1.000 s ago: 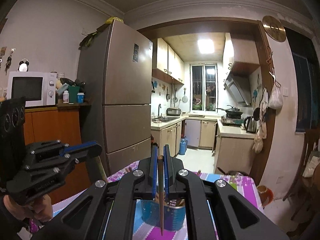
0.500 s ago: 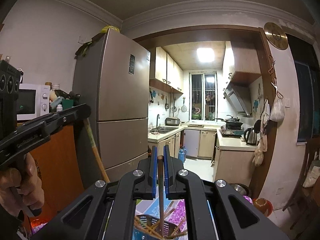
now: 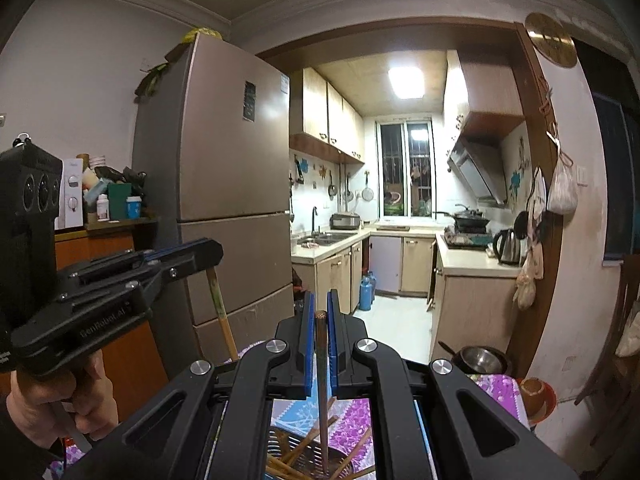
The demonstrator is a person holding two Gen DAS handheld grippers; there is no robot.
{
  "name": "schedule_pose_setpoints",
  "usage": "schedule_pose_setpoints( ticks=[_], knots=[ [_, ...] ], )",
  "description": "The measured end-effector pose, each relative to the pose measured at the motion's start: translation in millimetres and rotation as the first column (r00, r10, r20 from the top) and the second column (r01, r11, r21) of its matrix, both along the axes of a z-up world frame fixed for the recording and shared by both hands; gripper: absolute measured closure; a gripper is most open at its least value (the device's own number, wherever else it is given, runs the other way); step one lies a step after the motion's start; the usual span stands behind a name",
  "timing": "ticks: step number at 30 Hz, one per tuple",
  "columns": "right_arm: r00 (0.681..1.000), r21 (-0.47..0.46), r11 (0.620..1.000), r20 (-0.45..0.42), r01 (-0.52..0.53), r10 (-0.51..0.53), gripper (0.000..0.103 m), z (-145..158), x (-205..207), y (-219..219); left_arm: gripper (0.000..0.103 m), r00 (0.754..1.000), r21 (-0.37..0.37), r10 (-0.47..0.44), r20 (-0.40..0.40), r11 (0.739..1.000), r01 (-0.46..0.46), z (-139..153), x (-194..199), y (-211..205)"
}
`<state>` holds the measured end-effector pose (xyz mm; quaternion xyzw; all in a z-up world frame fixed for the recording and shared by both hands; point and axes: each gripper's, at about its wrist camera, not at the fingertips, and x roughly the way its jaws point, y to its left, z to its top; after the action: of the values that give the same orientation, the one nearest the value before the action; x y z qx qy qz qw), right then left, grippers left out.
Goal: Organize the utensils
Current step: 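Lower both held chopsticks into the blue holder and open both grippers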
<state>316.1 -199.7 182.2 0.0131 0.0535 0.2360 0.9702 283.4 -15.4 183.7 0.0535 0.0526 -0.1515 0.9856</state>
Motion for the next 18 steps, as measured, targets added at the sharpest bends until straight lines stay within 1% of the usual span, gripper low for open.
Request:
schedule_pose_setpoints(
  ticks=[9,18],
  knots=[
    [0.999,-0.011,1.000,-0.052,-0.018,0.017,0.096,-27.1,23.2,15.2,0.098,0.997,0.004,0.012,-0.075,1.000,-0.011,-29.9,26.2,9.8],
    [0.997,-0.017,1.000,-0.076,-0.017,0.015,0.096,-42.8,27.8,22.1,0.098,0.995,-0.004,0.013,-0.103,1.000,-0.013,-37.1,35.9,15.4]
  ],
)
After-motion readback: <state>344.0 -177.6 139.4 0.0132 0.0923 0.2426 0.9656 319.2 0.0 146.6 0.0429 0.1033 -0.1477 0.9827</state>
